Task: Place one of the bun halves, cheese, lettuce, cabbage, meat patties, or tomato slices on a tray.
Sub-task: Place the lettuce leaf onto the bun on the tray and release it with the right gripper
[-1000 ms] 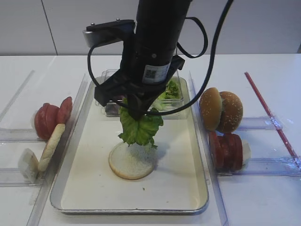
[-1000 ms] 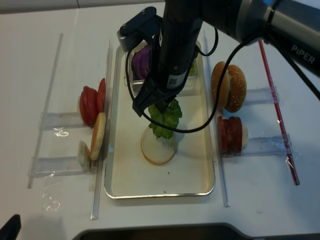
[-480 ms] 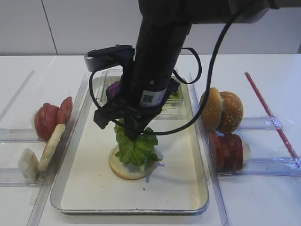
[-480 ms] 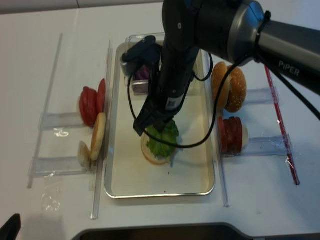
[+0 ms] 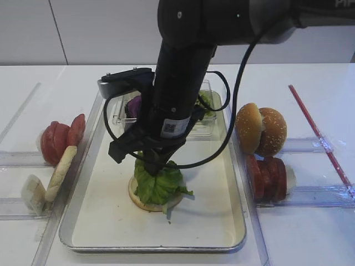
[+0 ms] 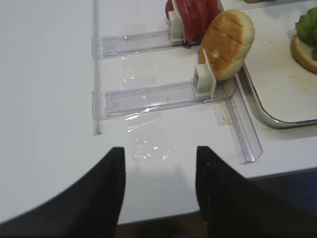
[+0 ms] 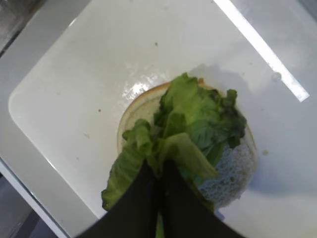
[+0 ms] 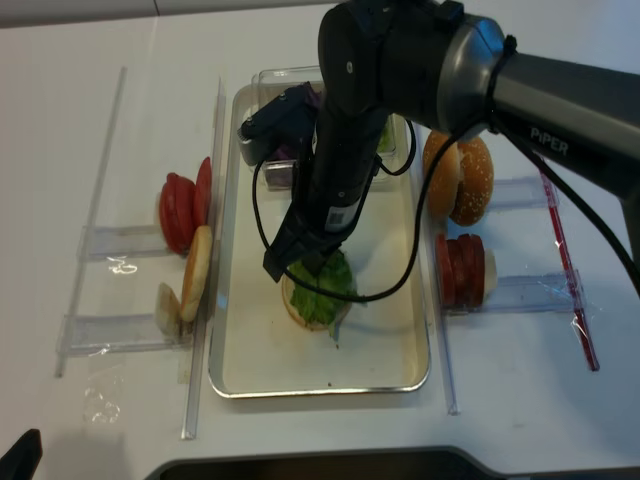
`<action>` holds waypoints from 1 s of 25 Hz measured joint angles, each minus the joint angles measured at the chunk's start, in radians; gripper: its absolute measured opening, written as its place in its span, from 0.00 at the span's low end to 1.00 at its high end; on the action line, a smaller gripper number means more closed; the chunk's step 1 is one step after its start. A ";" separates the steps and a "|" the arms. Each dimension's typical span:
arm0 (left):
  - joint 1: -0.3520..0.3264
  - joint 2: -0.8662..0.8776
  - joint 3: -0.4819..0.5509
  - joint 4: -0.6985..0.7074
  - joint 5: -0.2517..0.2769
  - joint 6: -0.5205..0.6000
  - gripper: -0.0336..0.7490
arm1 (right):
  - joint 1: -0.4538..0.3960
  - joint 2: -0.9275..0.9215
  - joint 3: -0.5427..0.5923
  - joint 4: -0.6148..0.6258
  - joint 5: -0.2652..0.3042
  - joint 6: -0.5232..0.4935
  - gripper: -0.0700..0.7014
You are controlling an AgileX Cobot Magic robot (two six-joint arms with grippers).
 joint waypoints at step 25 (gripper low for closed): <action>0.000 0.000 0.000 0.000 0.000 0.000 0.48 | 0.000 0.018 0.000 0.026 0.012 -0.030 0.75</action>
